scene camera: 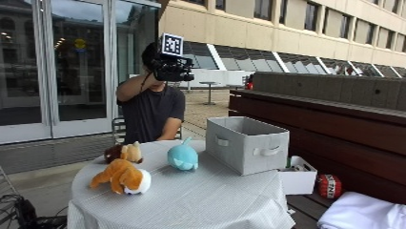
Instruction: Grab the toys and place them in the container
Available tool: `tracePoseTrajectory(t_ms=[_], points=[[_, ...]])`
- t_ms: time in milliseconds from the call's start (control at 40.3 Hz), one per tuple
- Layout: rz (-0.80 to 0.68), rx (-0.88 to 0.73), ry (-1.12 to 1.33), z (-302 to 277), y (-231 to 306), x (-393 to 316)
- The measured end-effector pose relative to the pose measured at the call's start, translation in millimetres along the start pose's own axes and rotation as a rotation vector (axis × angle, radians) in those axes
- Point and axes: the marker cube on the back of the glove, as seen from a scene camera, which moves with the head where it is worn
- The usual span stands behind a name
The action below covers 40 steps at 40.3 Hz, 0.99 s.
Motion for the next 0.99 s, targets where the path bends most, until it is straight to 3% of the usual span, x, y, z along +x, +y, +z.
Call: tracePoseTrajectory(t_ms=[149,248,372,670,993], points=[[-0.008,-0.024,-0.003,7.5,-4.6,7.7],[0.087,-0.127,-0.002,2.6,5.4,6.3],[-0.003,-0.033,-0.008,9.9,1.8,17.2],[-0.013,0.024,0.051,19.9,9.3,48.9],[0.04,-0.073,0.089,64.0,46.7,110.6]])
